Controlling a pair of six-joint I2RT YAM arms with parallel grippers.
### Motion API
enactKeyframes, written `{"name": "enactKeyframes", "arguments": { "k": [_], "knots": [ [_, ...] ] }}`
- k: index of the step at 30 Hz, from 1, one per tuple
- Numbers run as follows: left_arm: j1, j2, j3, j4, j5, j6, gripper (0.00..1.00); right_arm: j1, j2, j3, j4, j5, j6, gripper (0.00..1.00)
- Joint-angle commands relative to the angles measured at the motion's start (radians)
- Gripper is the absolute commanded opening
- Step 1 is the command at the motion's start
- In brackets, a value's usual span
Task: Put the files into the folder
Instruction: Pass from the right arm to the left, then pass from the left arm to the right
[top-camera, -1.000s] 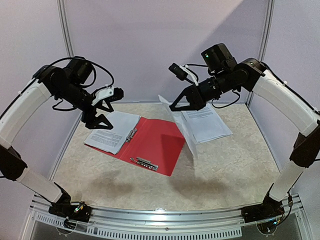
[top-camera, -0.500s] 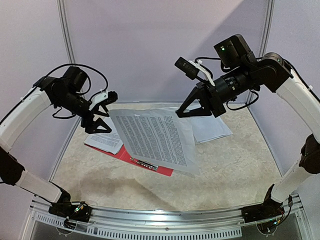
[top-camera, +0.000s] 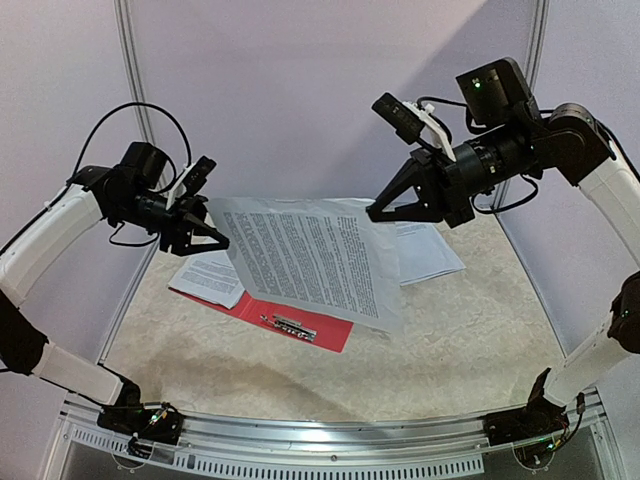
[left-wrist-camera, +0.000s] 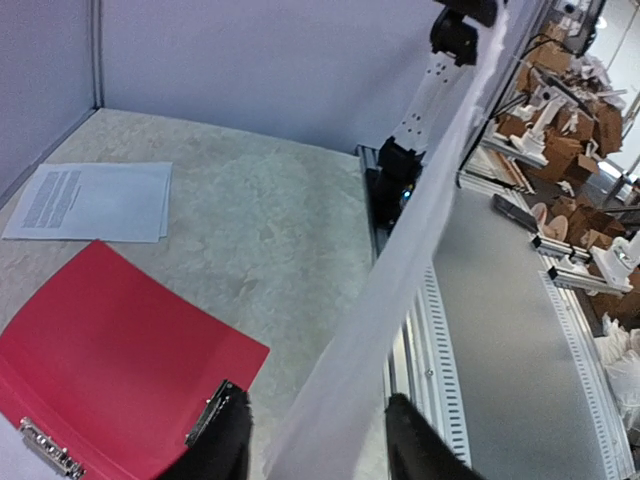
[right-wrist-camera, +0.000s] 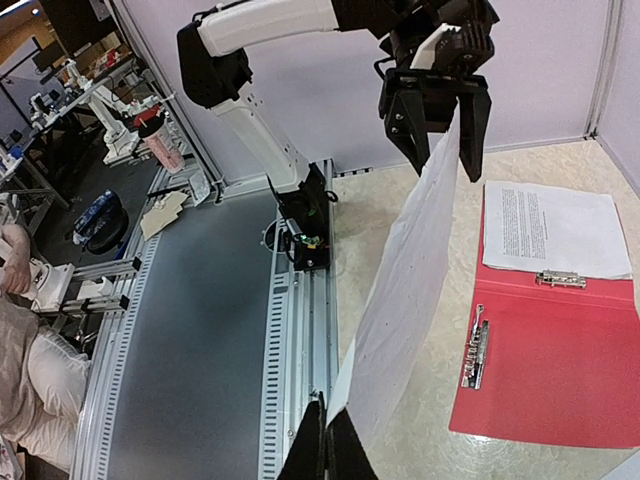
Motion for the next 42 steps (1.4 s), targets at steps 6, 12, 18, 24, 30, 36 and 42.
{"name": "enactKeyframes", "arguments": {
  "k": [6, 12, 18, 24, 30, 36, 42],
  "knots": [
    [-0.026, -0.02, 0.071, -0.008, -0.006, -0.111, 0.0, 0.002, -0.016, -0.049, 0.018, 0.073, 0.0, 0.0],
    [-0.072, -0.011, 0.182, -0.139, -0.598, -0.157, 0.0, 0.002, -0.016, -0.09, -0.081, 0.524, 0.07, 0.78],
    [-0.292, 0.081, 0.332, -0.358, -0.995, -0.121, 0.0, 0.007, 0.142, -0.052, 0.035, 0.53, 0.06, 0.99],
    [-0.36, 0.101, 0.366, -0.408, -1.047, -0.111, 0.0, 0.054, 0.186, -0.078, 0.298, 0.478, -0.02, 0.99],
    [-0.387, 0.088, 0.362, -0.427, -1.042, -0.064, 0.0, 0.079, 0.306, -0.017, 0.318, 0.454, -0.207, 0.99],
    [-0.405, 0.079, 0.357, -0.437, -1.04, -0.048, 0.0, 0.079, 0.401, 0.036, 0.332, 0.407, -0.283, 0.99],
    [-0.416, 0.077, 0.355, -0.443, -1.029, -0.037, 0.0, 0.078, 0.47, 0.056, 0.349, 0.39, -0.26, 0.91]
  ]
}}
